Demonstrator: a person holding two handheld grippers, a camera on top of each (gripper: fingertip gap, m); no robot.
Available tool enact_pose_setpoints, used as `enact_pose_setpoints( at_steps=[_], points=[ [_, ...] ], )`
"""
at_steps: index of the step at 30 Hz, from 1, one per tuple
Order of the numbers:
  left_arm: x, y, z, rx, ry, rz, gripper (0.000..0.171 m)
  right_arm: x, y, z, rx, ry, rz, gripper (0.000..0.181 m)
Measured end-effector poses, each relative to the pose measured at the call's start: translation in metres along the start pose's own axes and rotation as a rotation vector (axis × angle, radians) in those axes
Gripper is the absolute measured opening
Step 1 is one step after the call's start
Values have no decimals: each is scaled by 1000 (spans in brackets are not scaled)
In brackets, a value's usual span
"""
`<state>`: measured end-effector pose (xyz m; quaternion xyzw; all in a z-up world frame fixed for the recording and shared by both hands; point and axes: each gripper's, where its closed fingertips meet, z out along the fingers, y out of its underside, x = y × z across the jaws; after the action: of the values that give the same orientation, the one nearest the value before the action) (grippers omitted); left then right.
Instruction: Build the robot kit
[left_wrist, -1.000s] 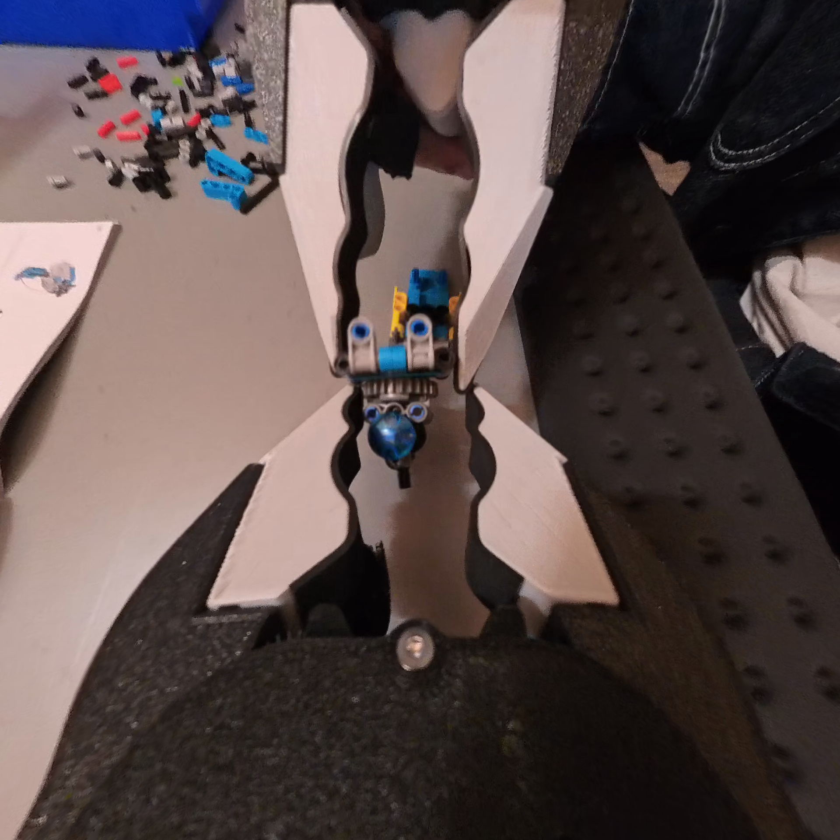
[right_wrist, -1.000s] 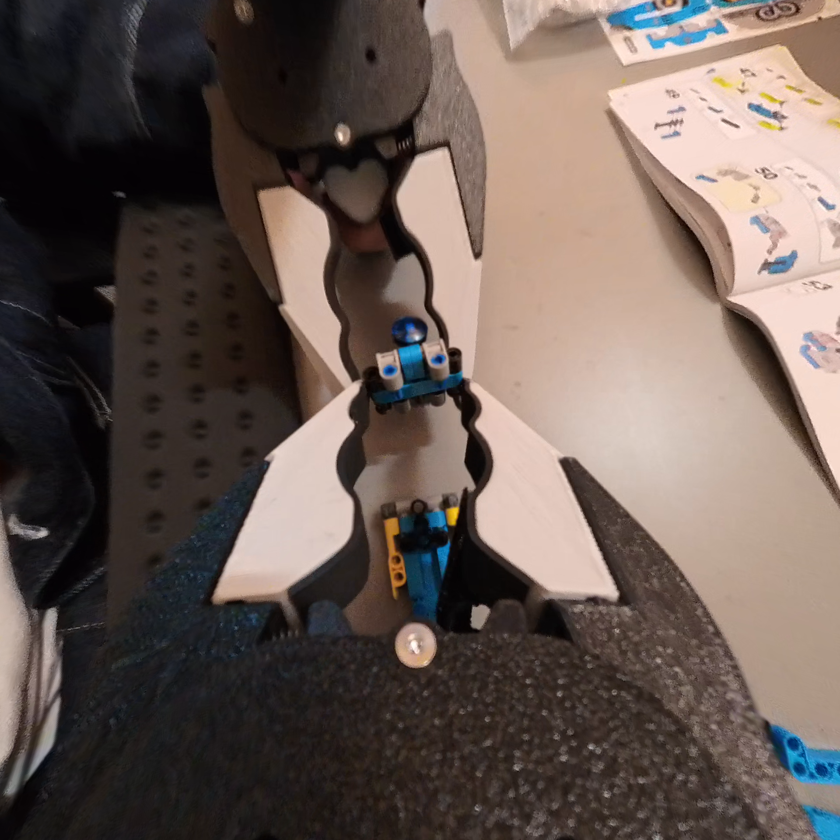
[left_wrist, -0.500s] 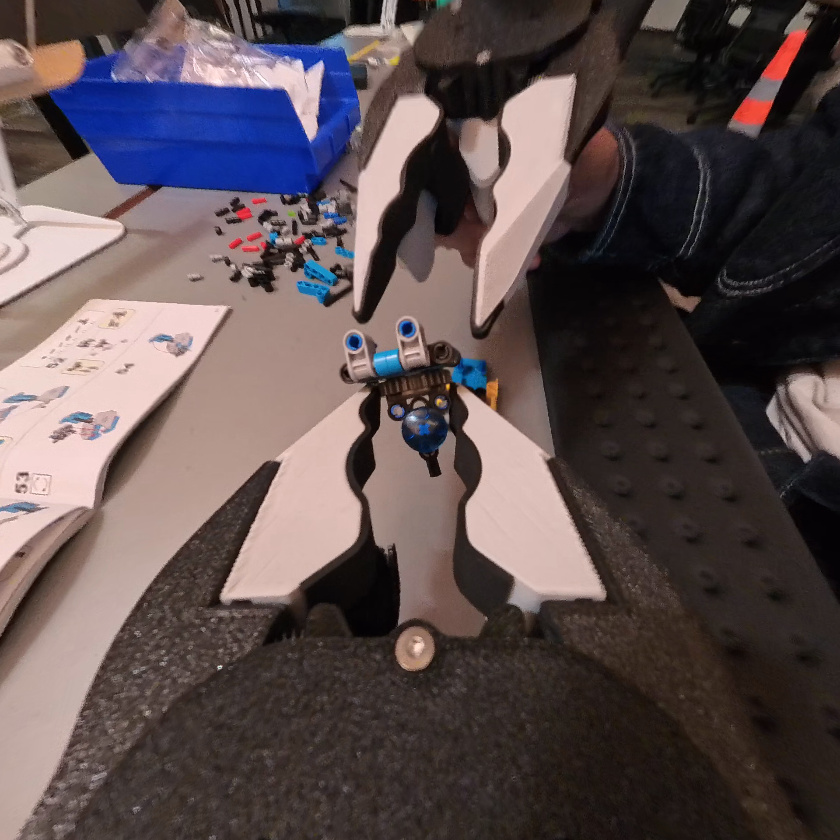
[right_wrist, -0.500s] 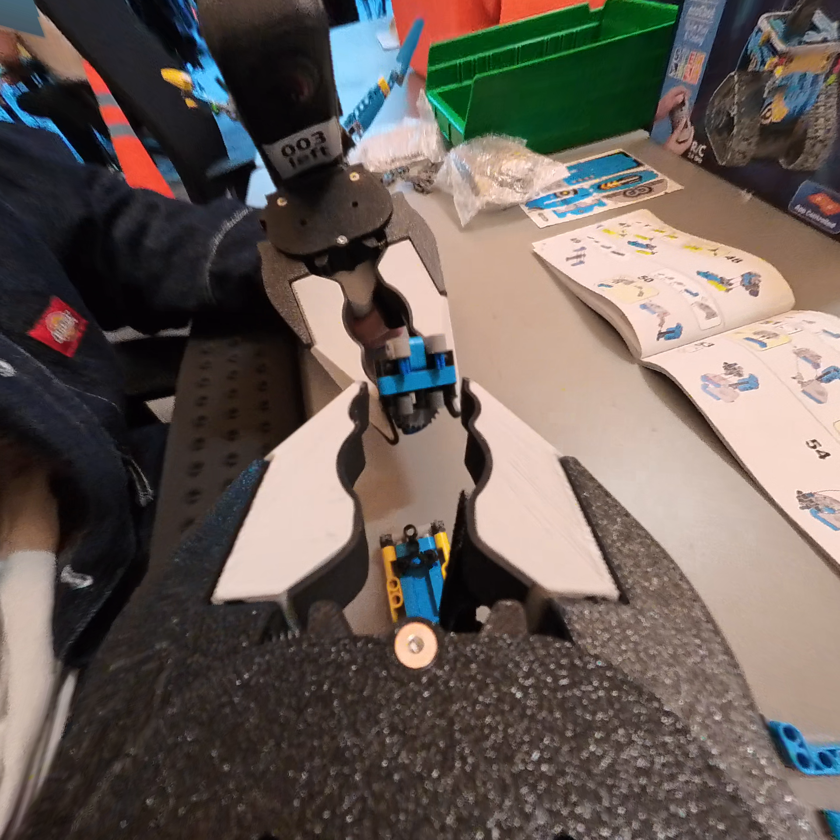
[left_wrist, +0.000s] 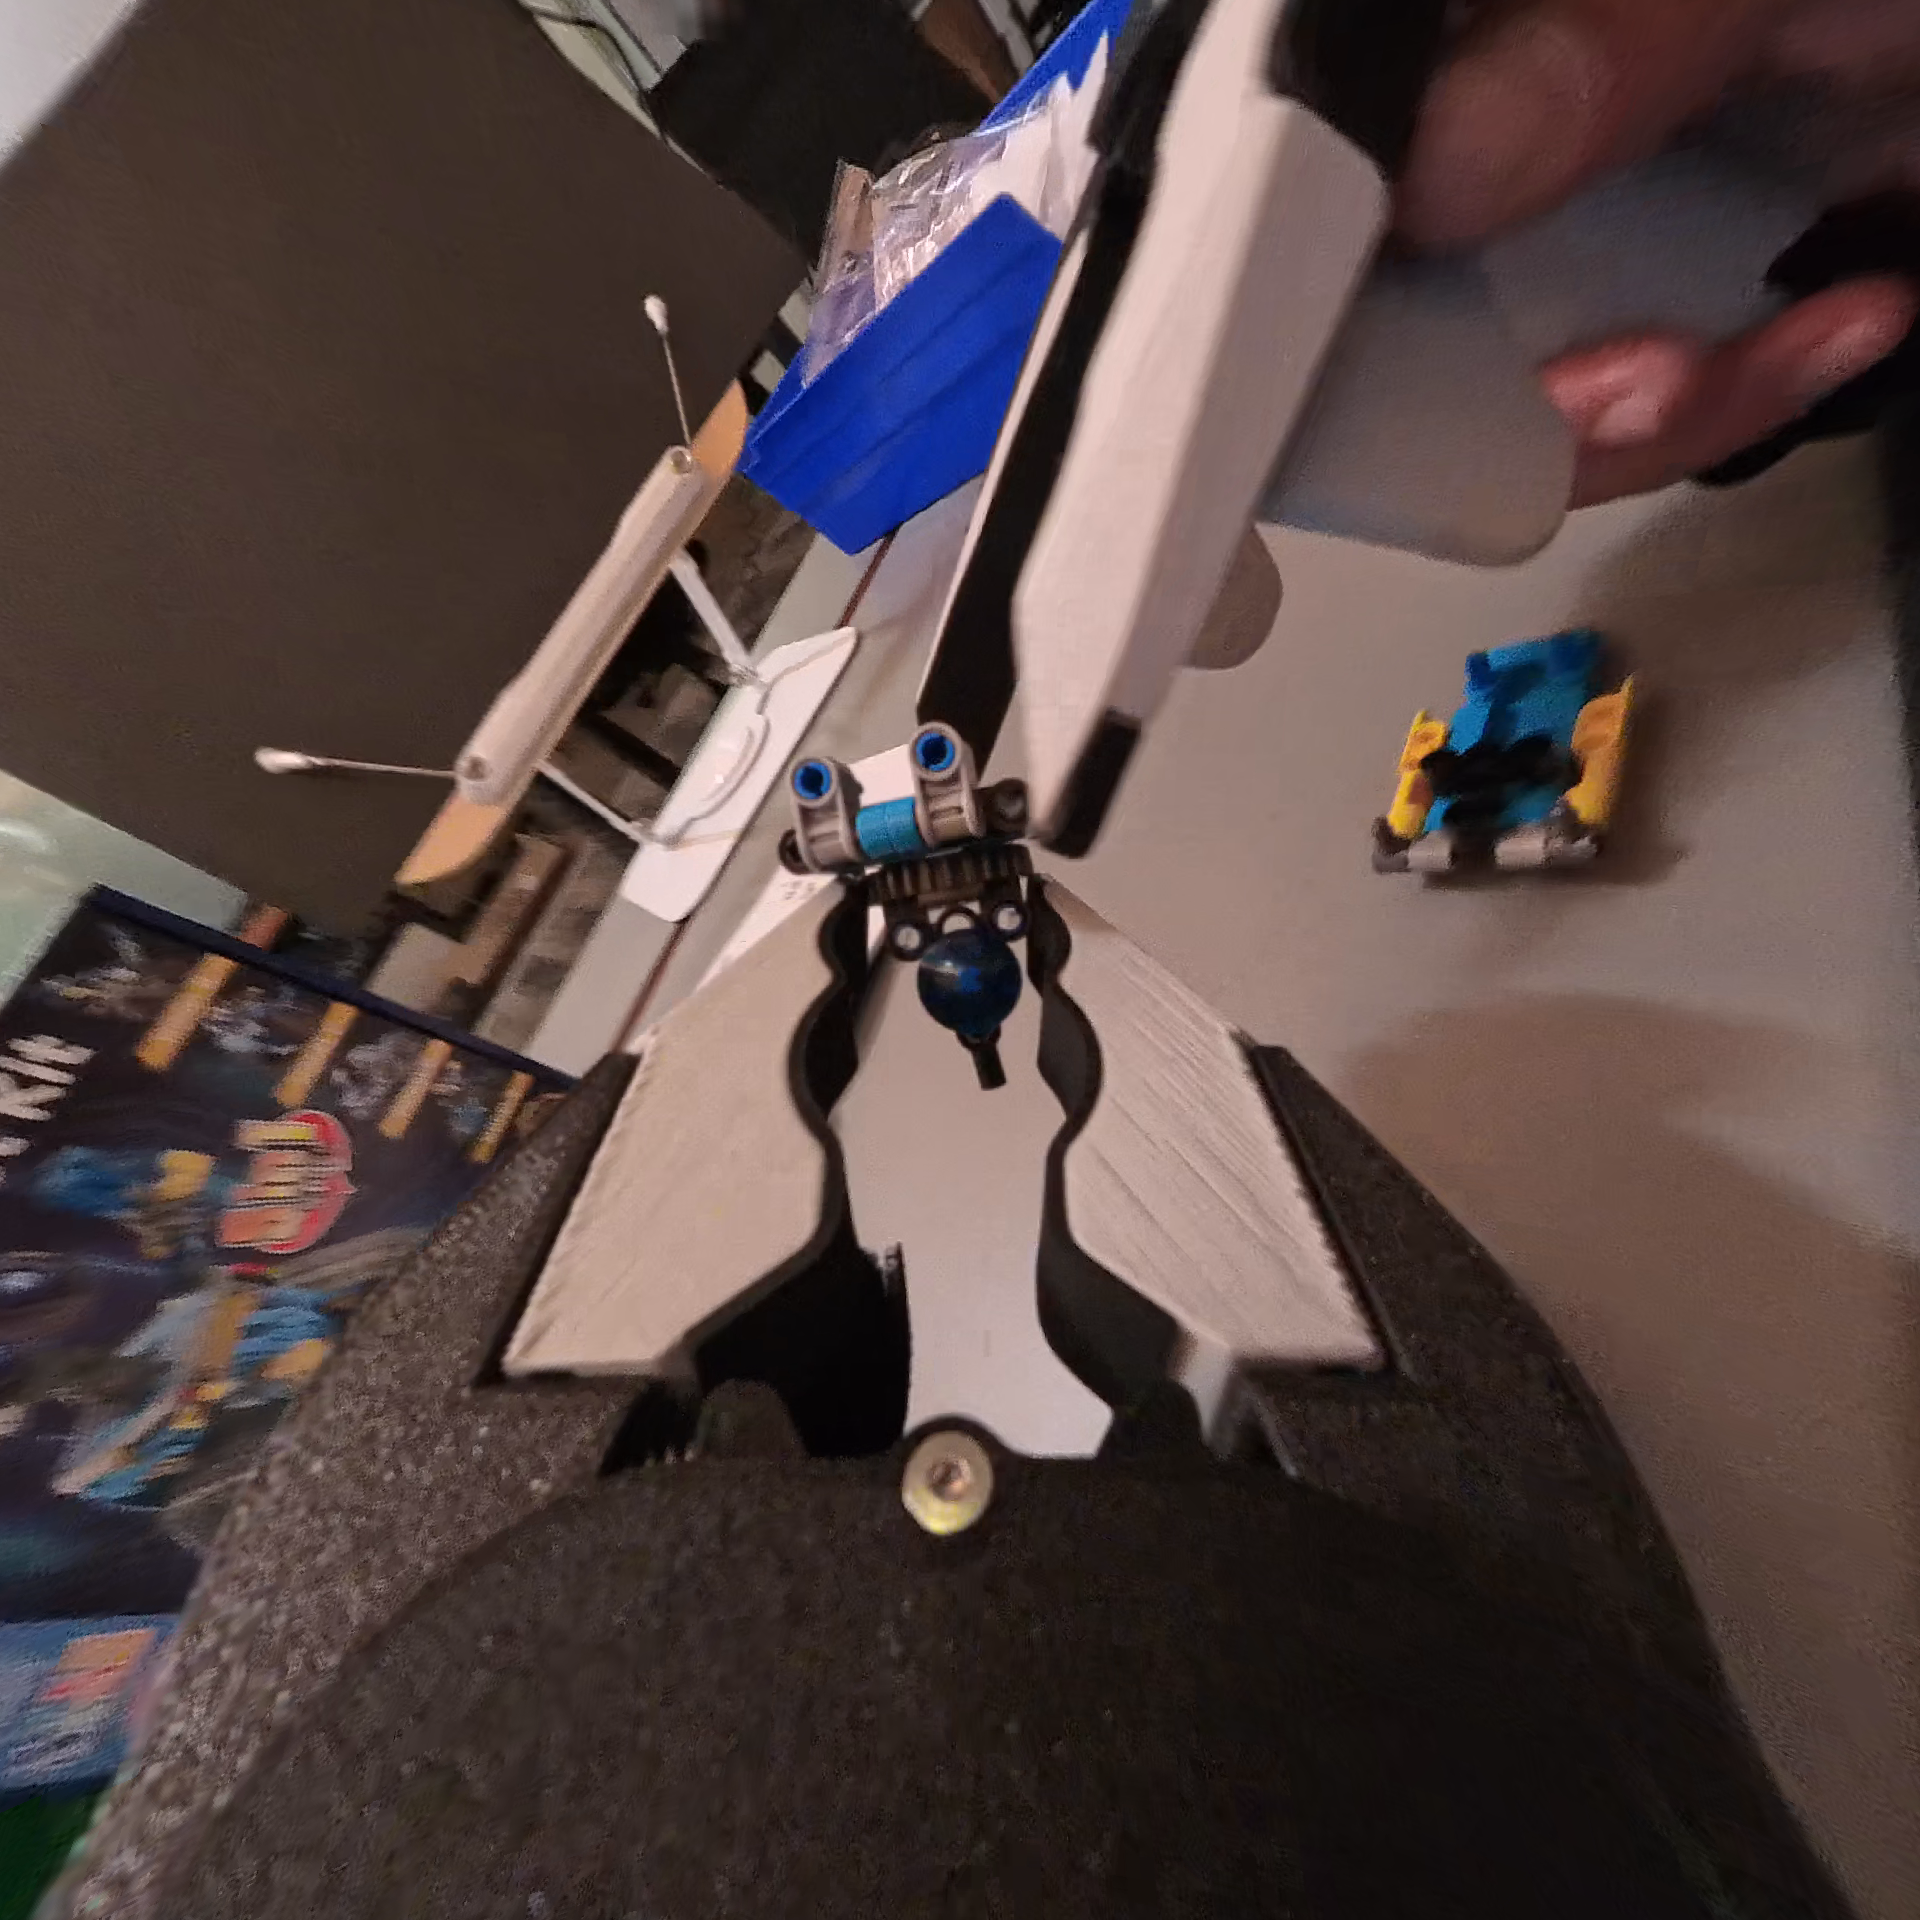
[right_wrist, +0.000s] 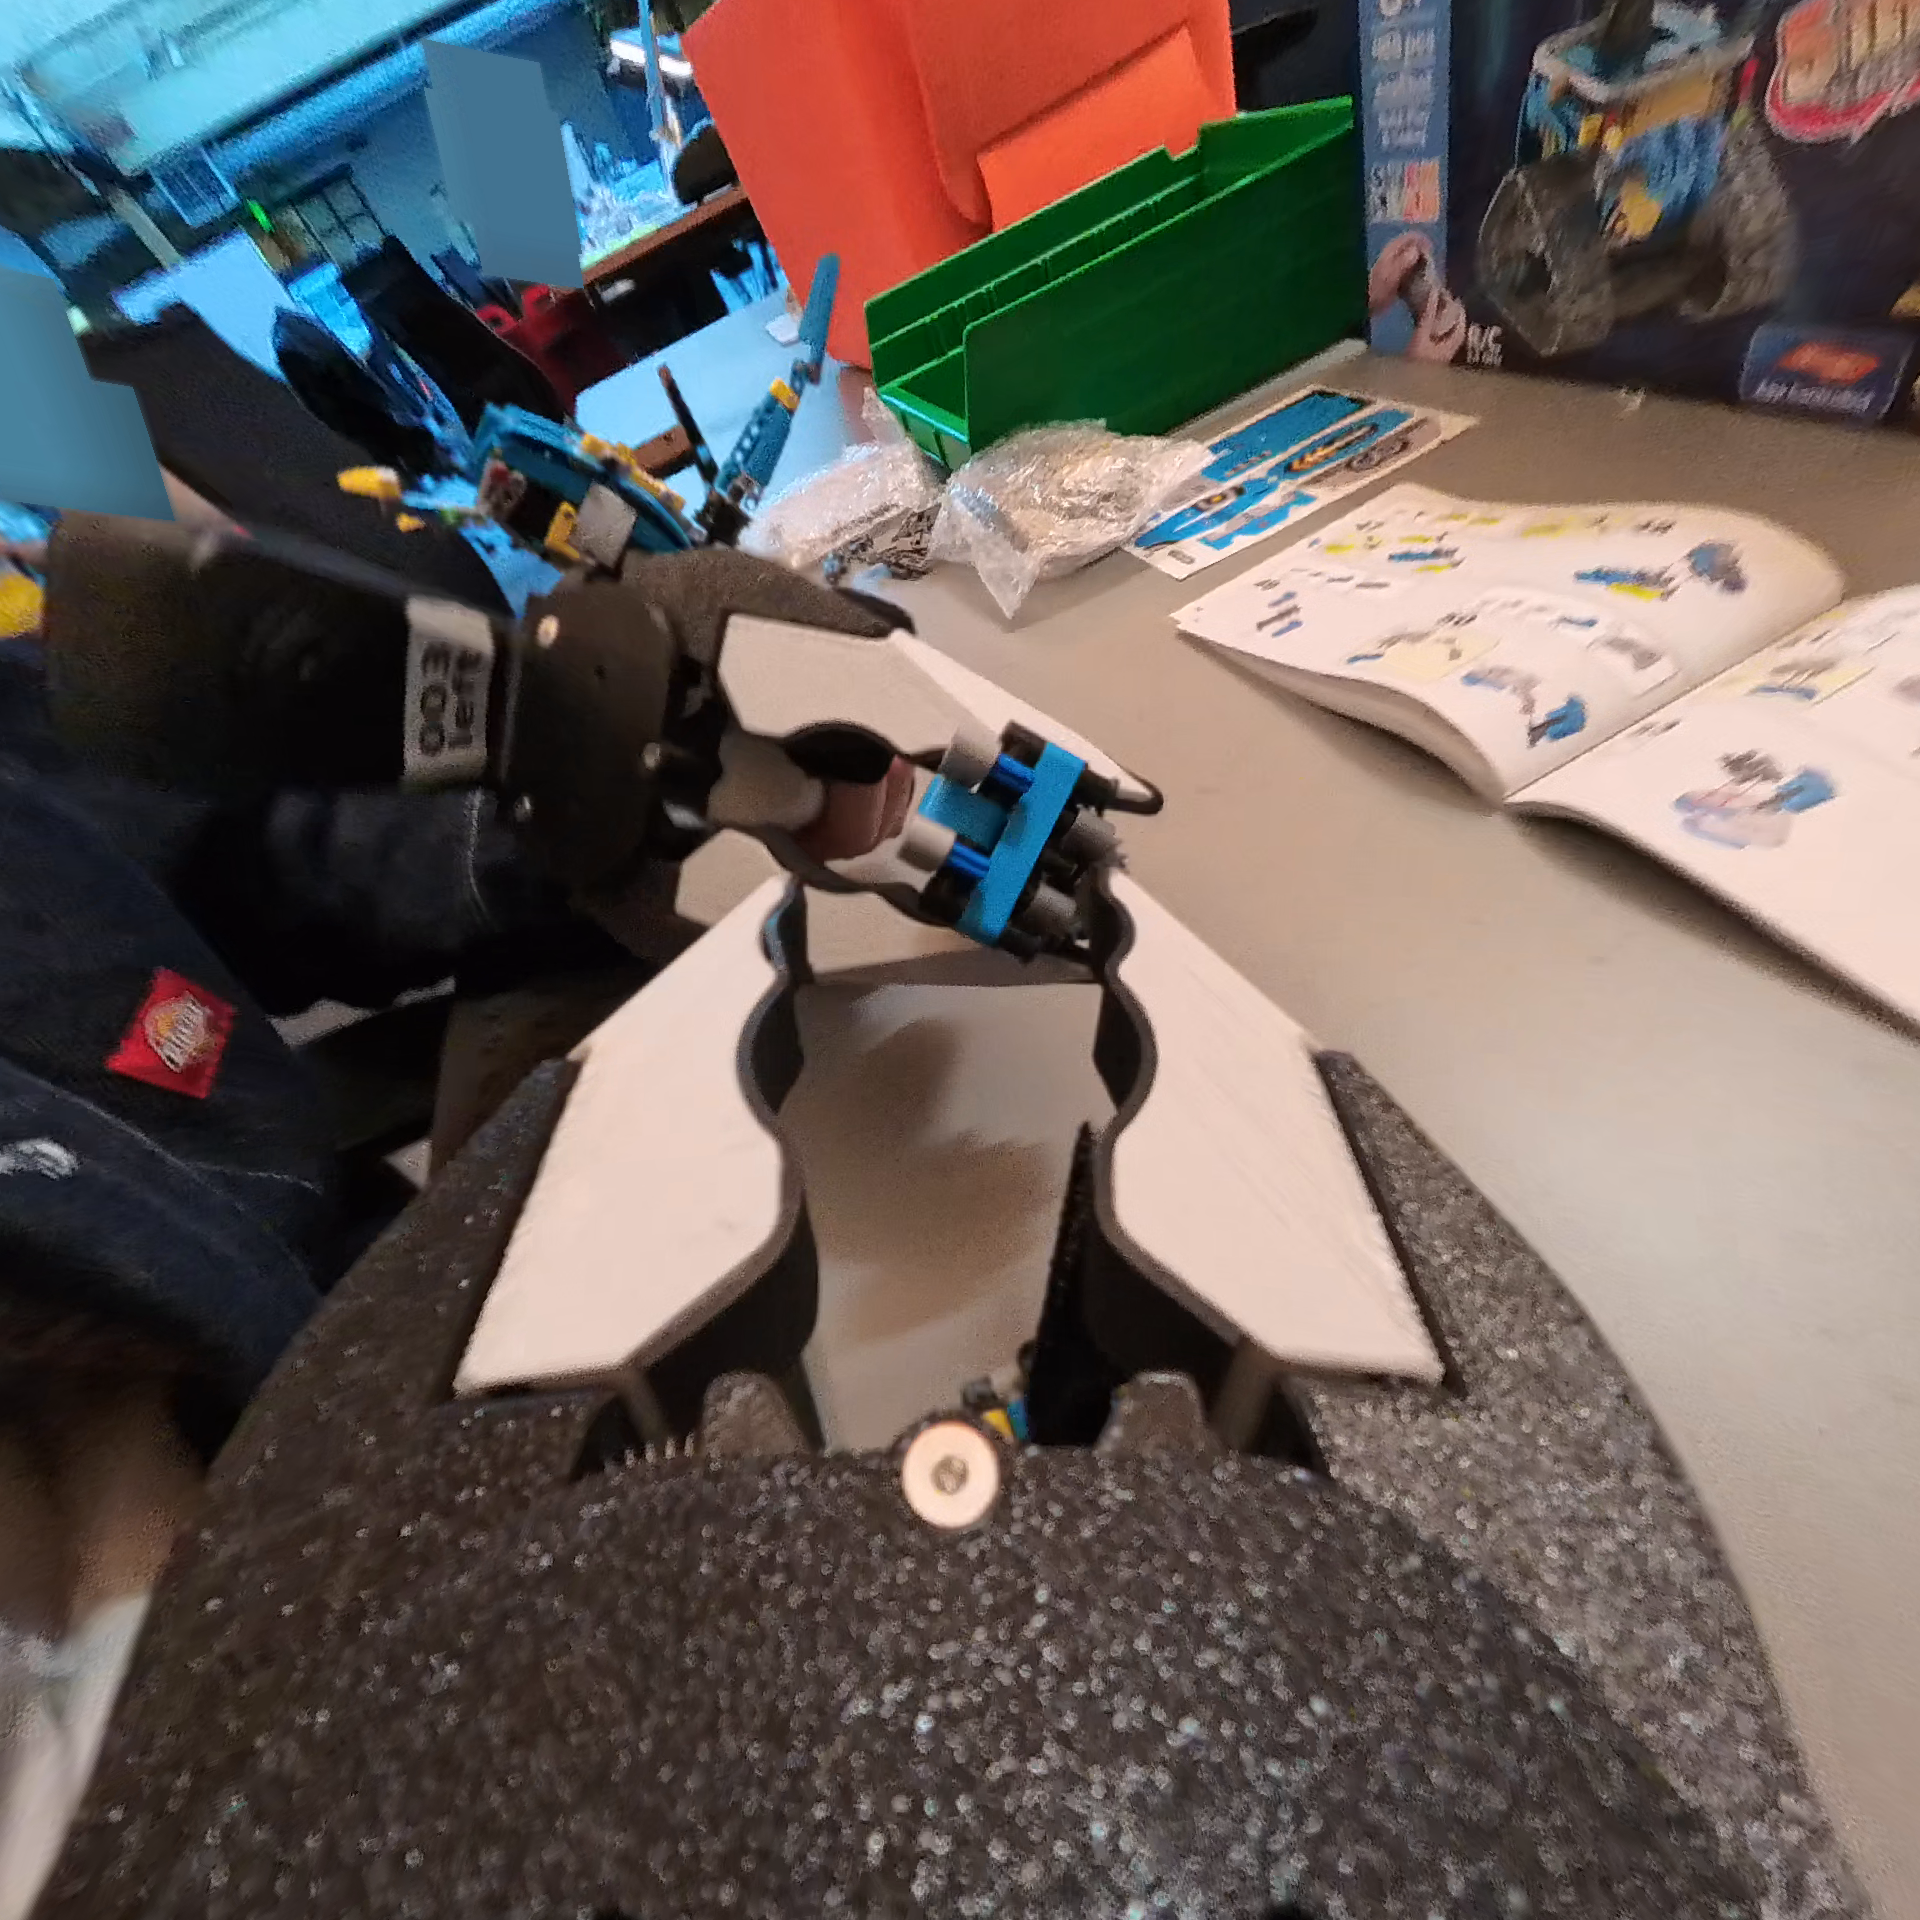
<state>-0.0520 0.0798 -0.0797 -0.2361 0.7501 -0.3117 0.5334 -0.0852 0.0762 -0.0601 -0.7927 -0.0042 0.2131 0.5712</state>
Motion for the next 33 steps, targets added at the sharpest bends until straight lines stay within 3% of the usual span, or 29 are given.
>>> enact_pose_setpoints(
  at_steps=[2,4,6,15,19,27,33],
  points=[
    [0,0,0,-11,-45,88,30,1,-3,1,29,-11,73,55],
    [0,-1,0,-22,-84,150,30,4,-7,1,61,-3,128,38],
    [2,0,1,-35,-90,163,30,6,-4,1,54,-4,153,36],
    [-4,-10,3,-19,-118,-9,45,24,-9,-6,97,89,176,35],
    [-1,-11,10,-67,-166,32,44,25,-9,-6,97,93,185,35],
    [-2,-11,14,-81,-109,-209,47,33,-11,-7,109,193,138,35],
    [-3,-11,17,-94,-116,-221,45,33,-10,-3,108,219,137,35]
  ],
)
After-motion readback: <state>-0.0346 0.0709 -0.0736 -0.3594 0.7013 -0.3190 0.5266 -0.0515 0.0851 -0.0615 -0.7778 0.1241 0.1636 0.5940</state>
